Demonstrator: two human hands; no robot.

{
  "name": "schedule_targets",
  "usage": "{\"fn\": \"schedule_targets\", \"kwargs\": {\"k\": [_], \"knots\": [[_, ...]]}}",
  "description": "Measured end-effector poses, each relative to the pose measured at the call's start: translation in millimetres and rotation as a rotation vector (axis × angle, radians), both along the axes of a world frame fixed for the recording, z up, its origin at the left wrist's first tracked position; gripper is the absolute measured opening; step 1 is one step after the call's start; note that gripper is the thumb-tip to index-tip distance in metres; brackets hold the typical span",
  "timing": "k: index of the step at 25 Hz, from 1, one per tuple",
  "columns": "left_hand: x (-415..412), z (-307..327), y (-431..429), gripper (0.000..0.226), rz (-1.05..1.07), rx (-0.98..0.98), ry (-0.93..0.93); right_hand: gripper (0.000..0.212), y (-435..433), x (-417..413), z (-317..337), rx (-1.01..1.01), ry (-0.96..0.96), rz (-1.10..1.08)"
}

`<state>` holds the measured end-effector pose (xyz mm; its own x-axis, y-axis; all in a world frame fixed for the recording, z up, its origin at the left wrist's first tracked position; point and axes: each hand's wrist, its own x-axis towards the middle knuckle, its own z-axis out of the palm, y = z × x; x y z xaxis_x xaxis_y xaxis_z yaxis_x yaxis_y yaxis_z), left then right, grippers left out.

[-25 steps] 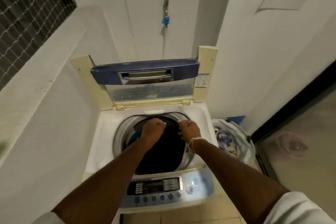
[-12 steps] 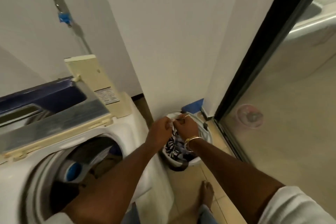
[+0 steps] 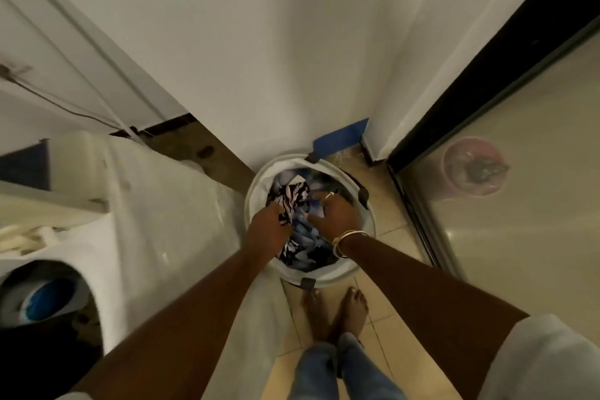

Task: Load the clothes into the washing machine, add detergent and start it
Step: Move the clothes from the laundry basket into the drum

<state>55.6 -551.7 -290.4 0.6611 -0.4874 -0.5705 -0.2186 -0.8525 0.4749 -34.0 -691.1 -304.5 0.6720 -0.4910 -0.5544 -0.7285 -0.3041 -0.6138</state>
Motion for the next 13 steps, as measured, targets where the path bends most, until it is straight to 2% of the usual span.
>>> {"fn": "schedule_targets", "kwargs": {"k": [2,4,7,8,10,13], "knots": [[6,-45,-4,0.037,-0.049,0.042,0.016,0.044,-3,5,-51,0.002,0.063,0.106],[14,-100,-5,0.058,-0.106,0.053,0.064,0.046,-2,13,-108,-0.04,0.164,0.262],[26,-197,5,0.113,-0.168,0.171,0.124,0.076,6,19,-190,-0.141,0.225,0.358],[29,-224,5,0.124,-0.197,0.245,0.13,0.085,10,21,-214,-0.191,0.226,0.387],[32,-271,2,0.127,-0.254,0.357,0.086,0.096,18,31,-255,-0.293,0.192,0.464],[37,-308,-1,0.107,-0.265,0.366,-0.064,0.101,28,52,-289,-0.456,0.086,0.546]]}}
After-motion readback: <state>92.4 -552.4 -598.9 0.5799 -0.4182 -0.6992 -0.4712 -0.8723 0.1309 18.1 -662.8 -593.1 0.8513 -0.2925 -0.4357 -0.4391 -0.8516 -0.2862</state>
